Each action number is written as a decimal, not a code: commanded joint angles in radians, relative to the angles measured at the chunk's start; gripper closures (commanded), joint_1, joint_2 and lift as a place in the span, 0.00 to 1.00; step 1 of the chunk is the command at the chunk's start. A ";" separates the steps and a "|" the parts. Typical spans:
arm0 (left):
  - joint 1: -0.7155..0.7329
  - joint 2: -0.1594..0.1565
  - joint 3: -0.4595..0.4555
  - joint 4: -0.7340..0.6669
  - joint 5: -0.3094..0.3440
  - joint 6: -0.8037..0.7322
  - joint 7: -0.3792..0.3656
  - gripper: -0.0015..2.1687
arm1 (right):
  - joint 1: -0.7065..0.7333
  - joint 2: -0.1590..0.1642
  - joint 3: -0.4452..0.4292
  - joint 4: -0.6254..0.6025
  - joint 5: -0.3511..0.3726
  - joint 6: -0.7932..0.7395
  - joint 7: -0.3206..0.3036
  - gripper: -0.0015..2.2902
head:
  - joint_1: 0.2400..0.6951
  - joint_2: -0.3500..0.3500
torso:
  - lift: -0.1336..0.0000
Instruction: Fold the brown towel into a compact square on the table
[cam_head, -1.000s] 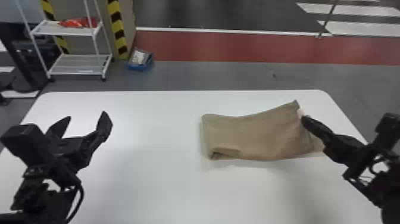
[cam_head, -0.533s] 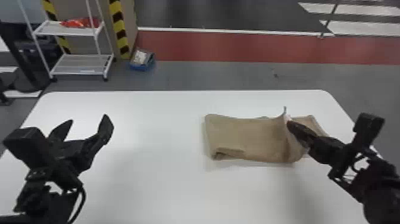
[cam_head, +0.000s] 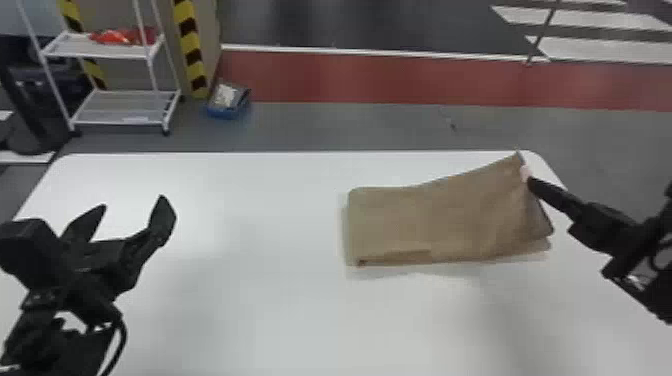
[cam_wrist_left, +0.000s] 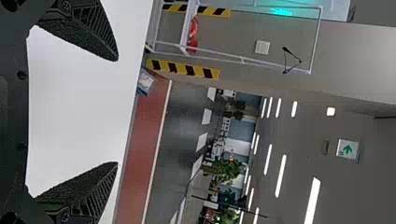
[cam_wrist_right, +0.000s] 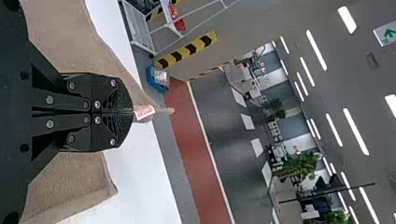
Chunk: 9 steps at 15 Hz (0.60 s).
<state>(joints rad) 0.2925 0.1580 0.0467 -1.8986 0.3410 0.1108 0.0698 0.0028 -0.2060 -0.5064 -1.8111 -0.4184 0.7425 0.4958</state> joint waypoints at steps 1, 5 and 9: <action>-0.010 -0.002 -0.011 0.012 0.001 -0.001 -0.002 0.04 | -0.029 -0.033 0.055 0.104 0.017 -0.028 0.006 0.72 | 1.00 0.33 | 0.07; -0.004 0.000 -0.013 0.009 0.000 -0.001 -0.002 0.04 | -0.095 -0.038 0.081 0.208 0.066 -0.044 0.044 0.72 | 1.00 0.34 | 0.07; -0.006 0.000 -0.013 0.016 0.001 -0.001 -0.002 0.04 | -0.092 -0.039 0.055 0.196 0.040 -0.034 0.049 0.72 | 1.00 0.33 | 0.07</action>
<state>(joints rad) 0.2894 0.1580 0.0336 -1.8853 0.3407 0.1097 0.0674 -0.0912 -0.2442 -0.4380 -1.6073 -0.3617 0.7018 0.5434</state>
